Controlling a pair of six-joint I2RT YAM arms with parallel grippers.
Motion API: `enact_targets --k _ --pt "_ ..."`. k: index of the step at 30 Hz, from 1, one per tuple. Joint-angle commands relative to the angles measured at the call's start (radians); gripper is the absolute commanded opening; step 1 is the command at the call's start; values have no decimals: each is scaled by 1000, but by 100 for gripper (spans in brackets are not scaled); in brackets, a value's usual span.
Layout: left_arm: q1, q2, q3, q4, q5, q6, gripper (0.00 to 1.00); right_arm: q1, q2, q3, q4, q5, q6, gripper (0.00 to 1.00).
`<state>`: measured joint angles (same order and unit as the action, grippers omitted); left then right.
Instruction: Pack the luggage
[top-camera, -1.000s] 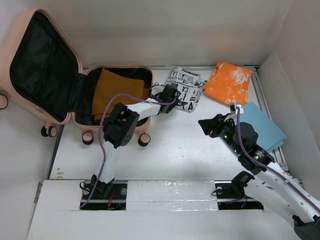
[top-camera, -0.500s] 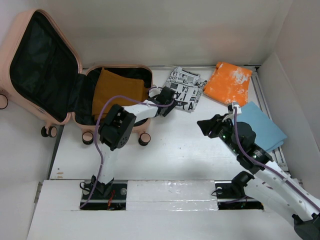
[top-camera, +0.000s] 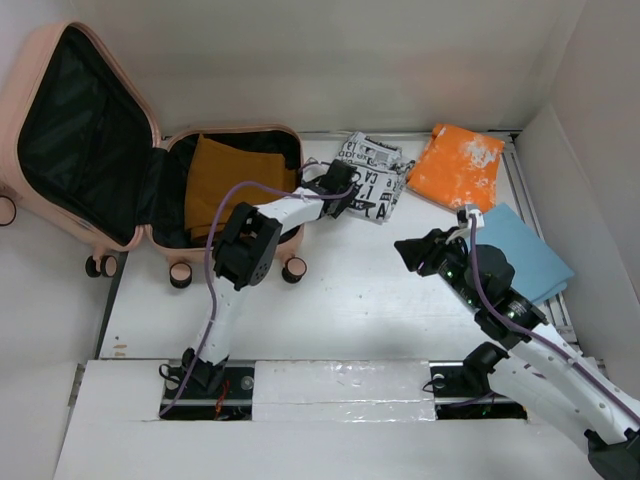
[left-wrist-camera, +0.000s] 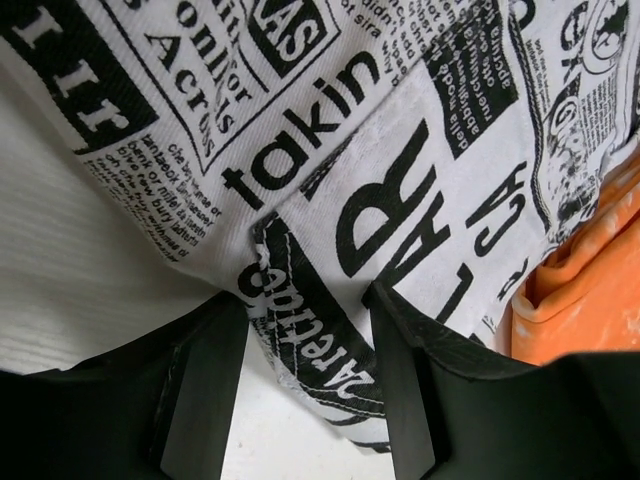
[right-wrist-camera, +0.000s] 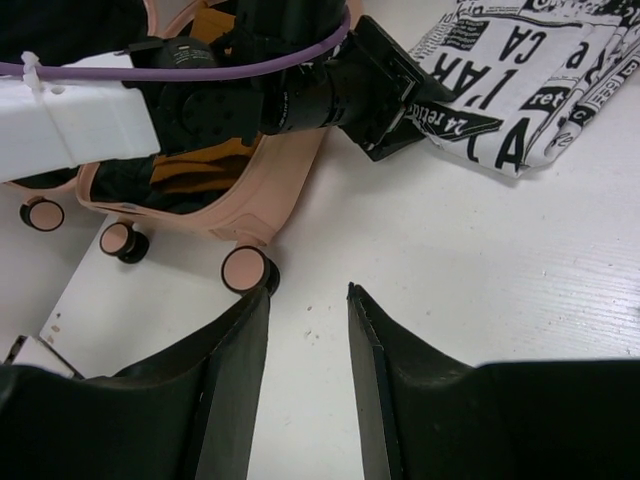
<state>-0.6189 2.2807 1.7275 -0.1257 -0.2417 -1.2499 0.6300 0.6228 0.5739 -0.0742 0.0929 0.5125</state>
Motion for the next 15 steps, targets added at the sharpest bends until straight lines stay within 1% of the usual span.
enact_targets --k 1,3,6,8,9,11,13,15 --pt "-10 56 32 -103 -80 53 48 10 0 1 63 -15 -20 43" --pt "-21 65 44 -114 -106 72 48 10 0 1 63 -15 -20 43" --pt "-35 95 107 -159 -128 84 47 10 -20 1 63 -24 -20 43" --pt "-35 131 151 -170 -96 113 47 10 -20 1 63 -34 -20 43" --pt "-35 146 179 -208 -84 113 47 10 -29 1 63 -35 -20 43" --pt "-35 192 268 -241 -55 142 47 10 -41 1 63 -45 -20 43" --pt "-35 203 316 -258 -45 168 47 10 -50 1 63 -45 -20 43" --pt "-35 212 316 -258 -45 181 43 10 -61 1 63 -45 -20 43"
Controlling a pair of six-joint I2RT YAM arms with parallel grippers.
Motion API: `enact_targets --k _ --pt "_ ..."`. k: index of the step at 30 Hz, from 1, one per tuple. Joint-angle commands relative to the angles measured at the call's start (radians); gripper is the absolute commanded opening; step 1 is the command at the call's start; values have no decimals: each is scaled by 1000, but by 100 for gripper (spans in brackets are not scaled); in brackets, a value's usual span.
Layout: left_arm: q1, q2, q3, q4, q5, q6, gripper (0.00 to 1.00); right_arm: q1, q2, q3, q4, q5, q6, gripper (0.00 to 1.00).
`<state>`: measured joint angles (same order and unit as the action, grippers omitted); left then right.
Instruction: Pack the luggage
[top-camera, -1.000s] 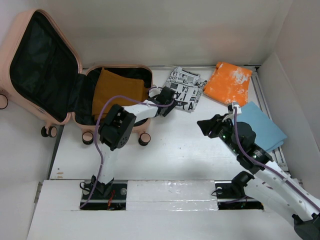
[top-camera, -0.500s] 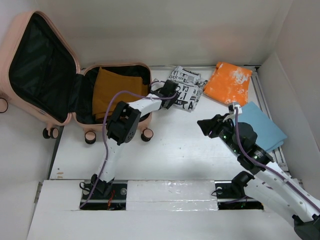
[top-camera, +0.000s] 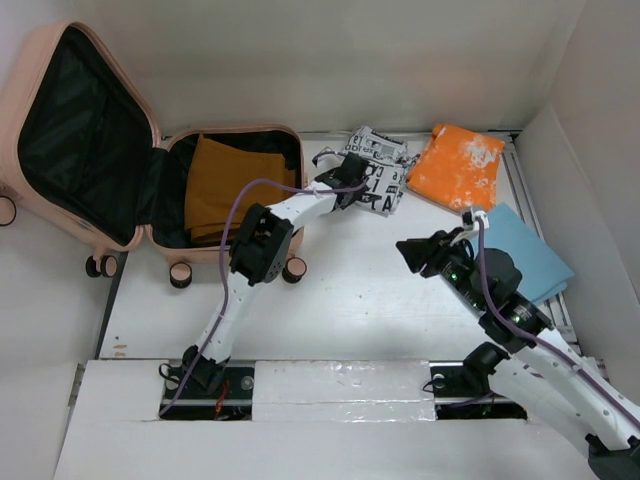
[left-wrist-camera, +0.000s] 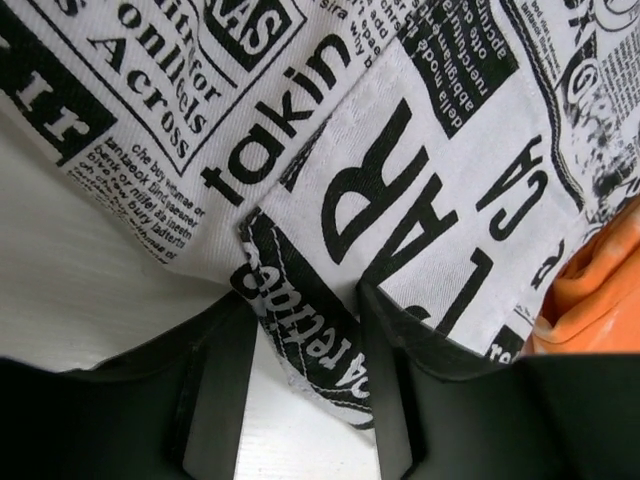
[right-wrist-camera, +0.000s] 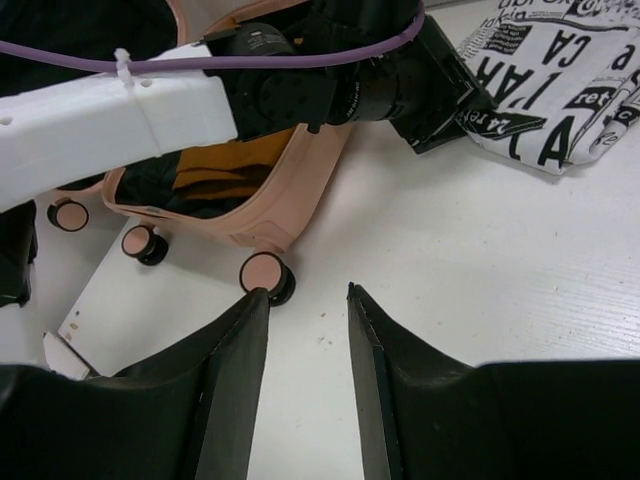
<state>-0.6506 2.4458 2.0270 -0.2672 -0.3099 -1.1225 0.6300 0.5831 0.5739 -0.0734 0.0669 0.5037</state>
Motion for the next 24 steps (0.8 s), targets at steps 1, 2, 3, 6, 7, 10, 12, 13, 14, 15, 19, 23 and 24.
enact_targets --k 1,2,3,6,7,10,12,13,14,15,19,23,24 --pt "-3 47 4 -81 23 79 39 10 -22 1 63 -19 -11 43" --pt "-3 35 -7 -63 34 93 30 10 -34 1 63 -19 -11 43" --pt "6 35 -22 -50 34 104 23 10 -34 1 63 -29 -11 43" --pt "6 25 -33 -21 60 133 0 10 -43 1 63 -42 -20 43" --pt "15 25 -42 -21 69 133 0 10 -55 1 63 -52 -21 43" --pt "25 -26 -111 55 97 207 0 10 -66 1 63 -61 -21 43" --pt "34 -71 -175 121 107 268 0 10 -66 1 63 -70 -21 43" --pt "34 -96 -186 131 107 344 0 10 -66 1 63 -70 -21 43" --pt "34 -143 -186 131 107 387 0 10 -66 1 63 -70 -21 43" --pt "34 -165 -186 131 107 433 0 10 -66 1 63 -70 -21 43" --pt "57 -220 12 -17 157 631 0 10 -45 21 63 -81 -21 43" --pt "92 -243 171 -162 270 802 0 10 -32 21 96 -91 -21 43" --pt "92 -252 188 -182 288 831 0 10 -32 21 96 -102 -21 43"
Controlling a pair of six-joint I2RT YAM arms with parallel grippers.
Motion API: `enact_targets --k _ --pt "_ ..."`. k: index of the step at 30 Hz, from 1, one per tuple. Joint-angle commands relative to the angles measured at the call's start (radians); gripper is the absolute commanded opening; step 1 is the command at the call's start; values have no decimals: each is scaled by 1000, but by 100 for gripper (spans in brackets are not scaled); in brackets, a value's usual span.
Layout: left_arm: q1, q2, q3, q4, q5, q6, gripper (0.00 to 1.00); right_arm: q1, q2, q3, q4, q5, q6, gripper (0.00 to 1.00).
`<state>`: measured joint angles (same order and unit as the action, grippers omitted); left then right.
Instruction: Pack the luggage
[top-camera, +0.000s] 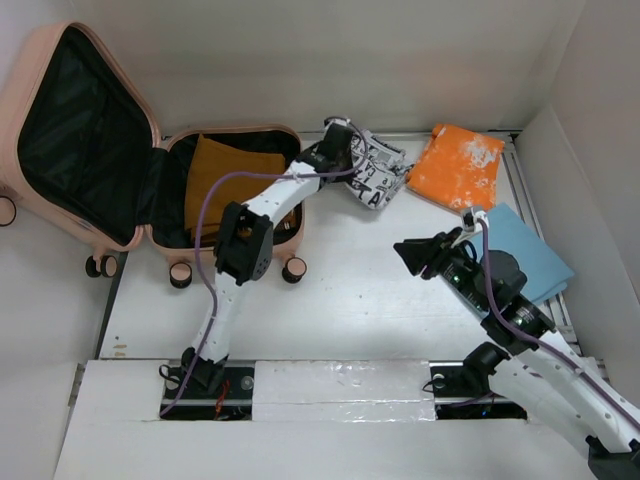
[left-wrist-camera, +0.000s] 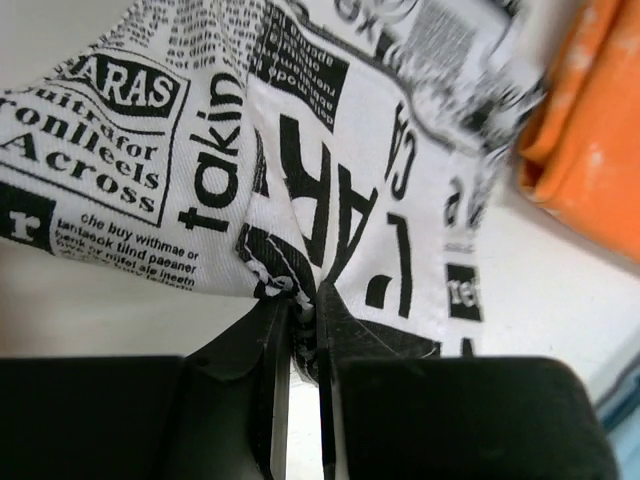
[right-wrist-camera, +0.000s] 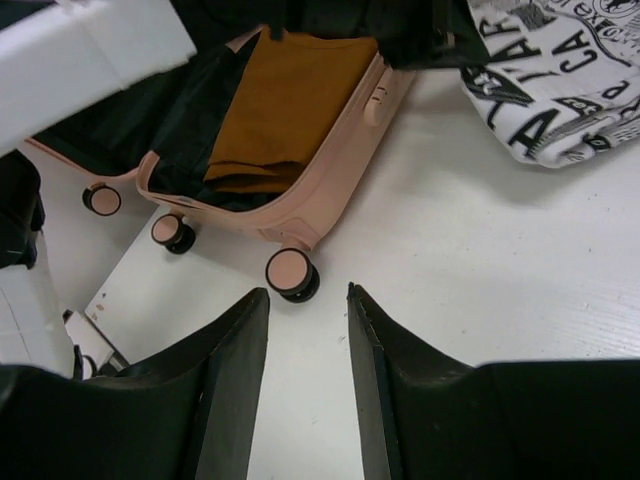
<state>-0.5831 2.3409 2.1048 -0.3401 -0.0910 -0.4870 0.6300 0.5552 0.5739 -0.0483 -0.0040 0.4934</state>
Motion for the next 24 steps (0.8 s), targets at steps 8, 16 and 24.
enact_targets --k 8,16,24 --pt "25 -339 49 -206 -30 314 0 10 29 21 114 -62 -10 43" --pt "216 -678 -427 -53 -188 186 0 10 19 -22 123 -62 0 43" --pt "637 -735 -643 137 83 116 0 10 -1 -66 152 -90 10 43"
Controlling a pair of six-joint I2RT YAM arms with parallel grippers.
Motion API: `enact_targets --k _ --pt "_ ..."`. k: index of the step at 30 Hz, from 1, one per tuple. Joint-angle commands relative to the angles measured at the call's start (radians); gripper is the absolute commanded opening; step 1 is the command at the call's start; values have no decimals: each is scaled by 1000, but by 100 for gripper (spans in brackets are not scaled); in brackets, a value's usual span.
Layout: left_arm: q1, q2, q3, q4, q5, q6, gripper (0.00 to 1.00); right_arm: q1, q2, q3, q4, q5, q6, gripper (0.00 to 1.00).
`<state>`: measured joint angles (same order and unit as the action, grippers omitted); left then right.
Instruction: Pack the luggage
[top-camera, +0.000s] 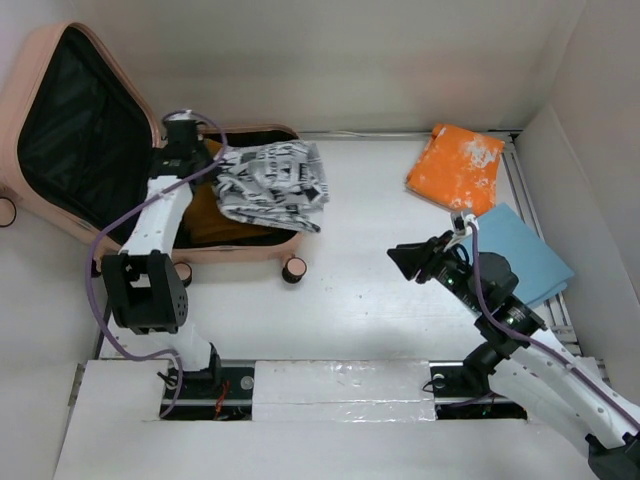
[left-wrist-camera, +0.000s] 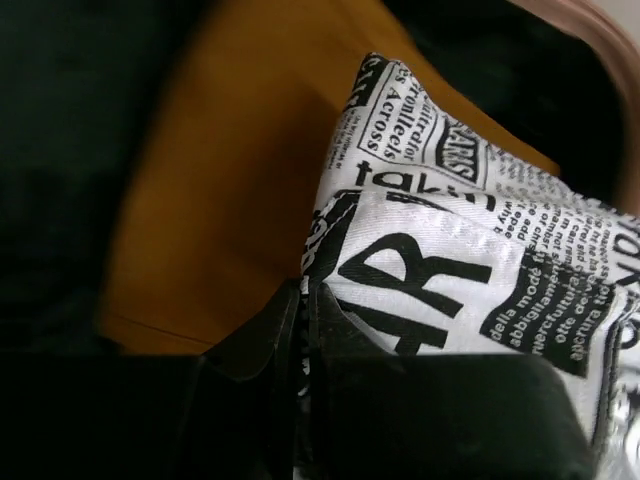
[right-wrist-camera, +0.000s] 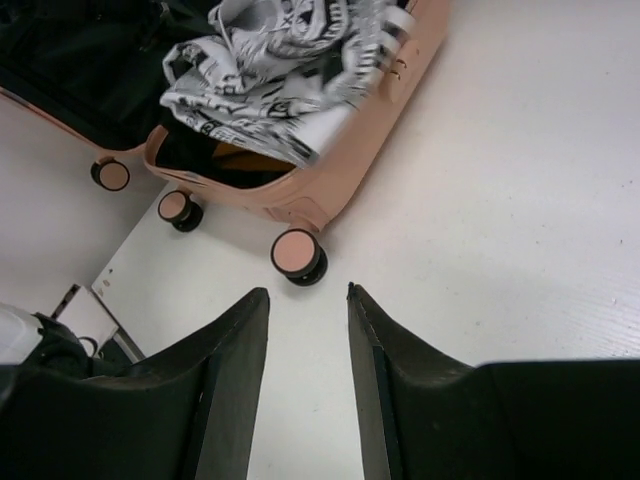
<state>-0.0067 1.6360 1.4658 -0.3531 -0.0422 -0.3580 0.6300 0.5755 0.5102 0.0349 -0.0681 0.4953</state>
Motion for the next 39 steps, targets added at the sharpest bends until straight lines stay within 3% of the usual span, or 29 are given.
enact_targets --k 1,8,12,16,17,18,21,22,24,27,29,30,33,36,39 --pt "88 -3 -4 163 34 -1 0 10 -22 -2 69 -25 8 43" --pt "111 73 27 163 -51 53 0 10 -40 -12 69 2 8 43" --pt "111 85 93 63 -146 22 36 10 -49 -12 69 2 8 47" --pt "102 -68 36 122 -166 -74 47 19 -26 -12 69 31 8 68" --pt "81 -111 -10 153 -179 -75 56 19 -26 -12 69 40 8 70" --pt "13 -186 -27 181 -211 -75 58 19 -26 -12 60 63 8 71" --pt "-145 -246 -64 258 -200 -62 56 19 -26 -2 21 106 19 73" --pt "-273 -246 -73 258 -200 -62 55 19 -43 37 -4 150 28 73" --pt "-475 -214 -109 293 -200 -102 55 19 -95 130 -125 245 37 69" --pt "-655 -153 -198 369 -182 -165 55 19 -199 215 -214 335 46 63" --pt "-796 -41 -213 410 -154 -228 55 19 -238 261 -214 405 46 47" --pt "-837 5 -193 410 -154 -248 55 19 -250 277 -225 427 46 23" --pt "-969 195 -87 410 -119 -285 56 19 -234 339 -276 468 37 6" --pt "-1015 393 95 376 -49 -315 57 19 -191 362 -299 452 37 4" --pt "-1024 523 209 361 16 -344 57 19 -180 350 -290 398 37 20"
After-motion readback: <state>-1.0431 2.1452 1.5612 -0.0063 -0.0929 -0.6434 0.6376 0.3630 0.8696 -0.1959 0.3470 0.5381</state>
